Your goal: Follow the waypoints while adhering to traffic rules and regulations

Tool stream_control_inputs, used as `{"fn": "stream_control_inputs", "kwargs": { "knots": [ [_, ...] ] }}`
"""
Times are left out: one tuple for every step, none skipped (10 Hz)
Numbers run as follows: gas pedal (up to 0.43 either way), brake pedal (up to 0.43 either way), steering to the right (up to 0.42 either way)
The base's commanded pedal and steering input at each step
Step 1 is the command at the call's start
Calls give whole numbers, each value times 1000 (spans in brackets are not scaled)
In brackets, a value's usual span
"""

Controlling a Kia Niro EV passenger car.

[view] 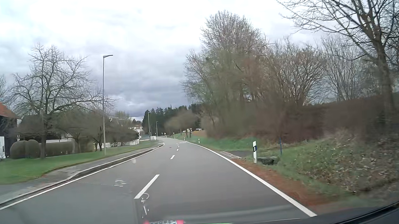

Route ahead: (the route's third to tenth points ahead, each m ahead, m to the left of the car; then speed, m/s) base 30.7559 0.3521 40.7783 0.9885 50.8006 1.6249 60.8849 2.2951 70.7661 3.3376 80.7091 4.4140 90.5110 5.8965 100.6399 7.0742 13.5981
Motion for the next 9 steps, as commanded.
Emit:
{"fn": "stream_control_inputs", "kwargs": {
  "knots": [
    [0, 0, -8],
    [0, 0, -8],
    [0, 0, -8],
    [0, 0, -8],
    [0, 0, -8],
    [0, 0, -8],
    [0, 0, -8],
    [0, 0, -8],
    [8, 0, -8]
  ]
}}
